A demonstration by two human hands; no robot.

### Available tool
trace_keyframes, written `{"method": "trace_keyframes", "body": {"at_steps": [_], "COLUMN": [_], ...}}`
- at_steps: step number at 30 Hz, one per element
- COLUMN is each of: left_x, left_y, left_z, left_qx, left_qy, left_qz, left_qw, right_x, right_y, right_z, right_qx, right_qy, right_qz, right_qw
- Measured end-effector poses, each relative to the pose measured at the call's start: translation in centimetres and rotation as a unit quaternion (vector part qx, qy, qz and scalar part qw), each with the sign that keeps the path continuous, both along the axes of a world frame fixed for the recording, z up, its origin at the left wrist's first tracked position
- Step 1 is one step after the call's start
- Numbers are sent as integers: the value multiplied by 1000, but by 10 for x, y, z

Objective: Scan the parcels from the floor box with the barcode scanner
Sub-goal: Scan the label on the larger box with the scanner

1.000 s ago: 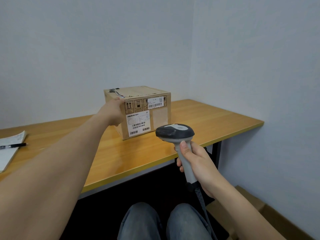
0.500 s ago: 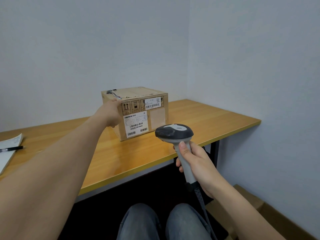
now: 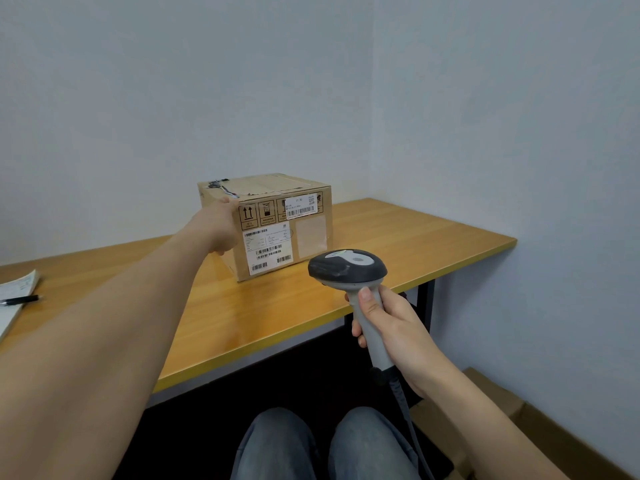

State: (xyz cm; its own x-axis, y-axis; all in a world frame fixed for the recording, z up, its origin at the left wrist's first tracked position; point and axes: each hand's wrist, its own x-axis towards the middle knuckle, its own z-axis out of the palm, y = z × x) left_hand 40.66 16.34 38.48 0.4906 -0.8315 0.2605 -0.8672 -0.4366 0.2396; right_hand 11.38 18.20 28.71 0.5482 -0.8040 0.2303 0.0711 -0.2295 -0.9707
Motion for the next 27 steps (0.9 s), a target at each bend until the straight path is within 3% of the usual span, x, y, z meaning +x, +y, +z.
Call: {"method": "trace_keyframes", "body": {"at_steps": [27], "left_x": [7], "left_y": [-5], "left_z": [-5], "left_qx": [6], "left_qy": [-29], "left_qz": [1], "left_qw": [1000], "right_x": [0], "right_y": [4], "right_z": [3], "right_qx": [-13], "right_qy": [5], "right_qz": [28], "right_qw": [1000]}}
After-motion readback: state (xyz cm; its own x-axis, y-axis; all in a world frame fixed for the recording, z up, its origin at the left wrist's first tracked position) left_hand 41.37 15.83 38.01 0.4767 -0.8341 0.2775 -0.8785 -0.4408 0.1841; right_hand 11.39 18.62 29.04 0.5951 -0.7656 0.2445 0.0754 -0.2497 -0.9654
